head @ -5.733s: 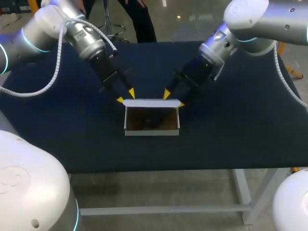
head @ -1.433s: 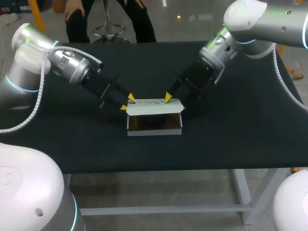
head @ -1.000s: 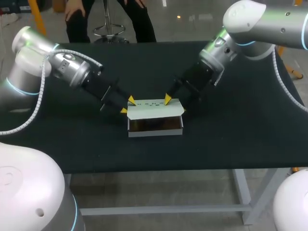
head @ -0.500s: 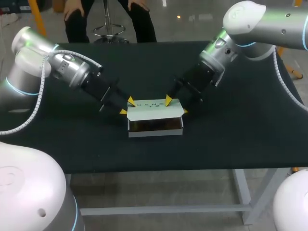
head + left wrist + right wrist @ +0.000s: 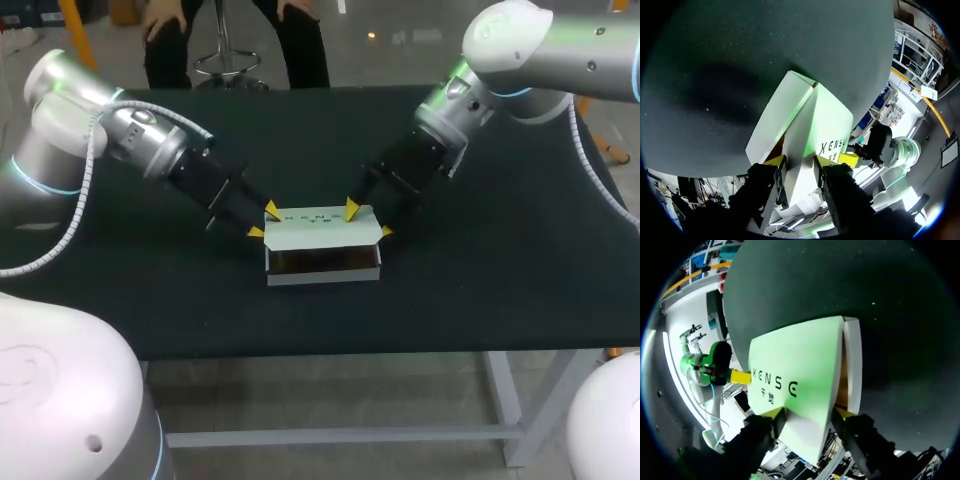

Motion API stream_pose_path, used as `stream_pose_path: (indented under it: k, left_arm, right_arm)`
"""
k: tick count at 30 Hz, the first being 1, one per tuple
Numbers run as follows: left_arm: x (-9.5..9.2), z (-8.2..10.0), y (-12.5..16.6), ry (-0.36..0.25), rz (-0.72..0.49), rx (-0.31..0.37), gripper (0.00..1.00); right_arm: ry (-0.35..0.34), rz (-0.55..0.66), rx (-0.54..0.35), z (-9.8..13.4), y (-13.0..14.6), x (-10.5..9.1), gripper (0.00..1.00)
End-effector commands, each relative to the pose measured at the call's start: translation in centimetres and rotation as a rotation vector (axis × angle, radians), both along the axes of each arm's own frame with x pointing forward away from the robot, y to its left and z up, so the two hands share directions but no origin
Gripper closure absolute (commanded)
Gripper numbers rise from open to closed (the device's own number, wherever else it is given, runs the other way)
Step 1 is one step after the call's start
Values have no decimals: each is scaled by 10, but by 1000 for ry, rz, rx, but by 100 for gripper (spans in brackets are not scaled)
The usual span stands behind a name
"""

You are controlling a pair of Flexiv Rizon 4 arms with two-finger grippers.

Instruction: Assemble the packaging by folding the flat box into shape, placing the metal phone stand inside, and closing the box properly

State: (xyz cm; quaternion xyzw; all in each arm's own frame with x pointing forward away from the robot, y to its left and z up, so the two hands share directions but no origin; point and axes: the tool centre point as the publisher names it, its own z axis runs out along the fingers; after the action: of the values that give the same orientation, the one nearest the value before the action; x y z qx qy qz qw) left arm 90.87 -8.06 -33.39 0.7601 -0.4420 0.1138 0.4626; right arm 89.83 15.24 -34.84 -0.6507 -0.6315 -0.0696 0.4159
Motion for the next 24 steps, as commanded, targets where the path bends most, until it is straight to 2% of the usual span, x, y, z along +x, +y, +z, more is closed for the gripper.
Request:
stream_pose_path:
  k: [1, 13, 24]
  left_arm:
    - [-1, 2, -1, 0, -2, 8, 62]
    - [-1, -1, -1, -15, -18, 28, 60]
    - [-1, -3, 5, -34, -26, 55, 54]
  right_arm:
    - [10, 6, 3, -4, 1, 4, 35]
    - [13, 8, -6, -10, 2, 6, 35]
    - [-3, 9, -18, -8, 4, 6, 33]
